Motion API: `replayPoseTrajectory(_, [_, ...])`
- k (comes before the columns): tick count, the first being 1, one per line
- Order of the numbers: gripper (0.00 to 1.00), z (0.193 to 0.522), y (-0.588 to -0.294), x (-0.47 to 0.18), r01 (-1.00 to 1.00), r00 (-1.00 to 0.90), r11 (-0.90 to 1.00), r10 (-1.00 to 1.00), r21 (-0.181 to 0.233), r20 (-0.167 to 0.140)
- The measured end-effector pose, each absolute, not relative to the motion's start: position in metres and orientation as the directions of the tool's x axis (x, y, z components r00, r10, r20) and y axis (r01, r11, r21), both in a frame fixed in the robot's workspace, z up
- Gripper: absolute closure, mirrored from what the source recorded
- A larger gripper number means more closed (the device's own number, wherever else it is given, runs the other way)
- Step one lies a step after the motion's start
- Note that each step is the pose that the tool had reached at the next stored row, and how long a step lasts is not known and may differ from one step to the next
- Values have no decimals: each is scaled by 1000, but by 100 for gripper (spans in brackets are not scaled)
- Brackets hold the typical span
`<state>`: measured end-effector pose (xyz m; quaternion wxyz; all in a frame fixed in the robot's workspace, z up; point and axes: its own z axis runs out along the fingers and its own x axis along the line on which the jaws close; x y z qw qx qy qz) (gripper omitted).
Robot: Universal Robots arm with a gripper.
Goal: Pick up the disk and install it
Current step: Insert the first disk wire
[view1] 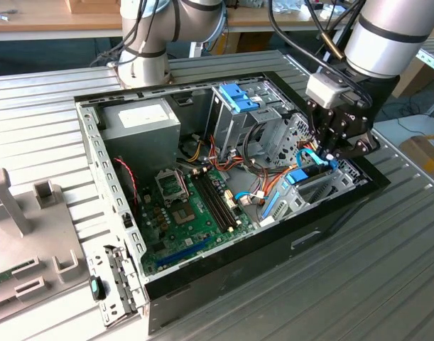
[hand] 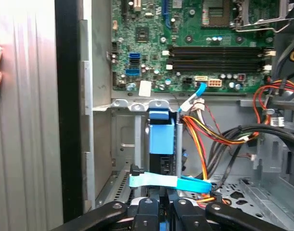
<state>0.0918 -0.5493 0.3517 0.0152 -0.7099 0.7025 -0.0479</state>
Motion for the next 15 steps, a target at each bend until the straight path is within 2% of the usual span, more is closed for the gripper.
replayPoseTrajectory(1, [82,352,-549,92,-996,8,-11,-999,-89,34])
replayPoseTrajectory(4, [82,352,-549,92,-996,8,-11,-1000,-89,28])
replayPoseTrajectory(9, [82,352,-549,92,-996,8,-10,-1000,-89,29])
replayPoseTrajectory(15, [82,352,-549,92,-996,-3,-1,-999,-90,47])
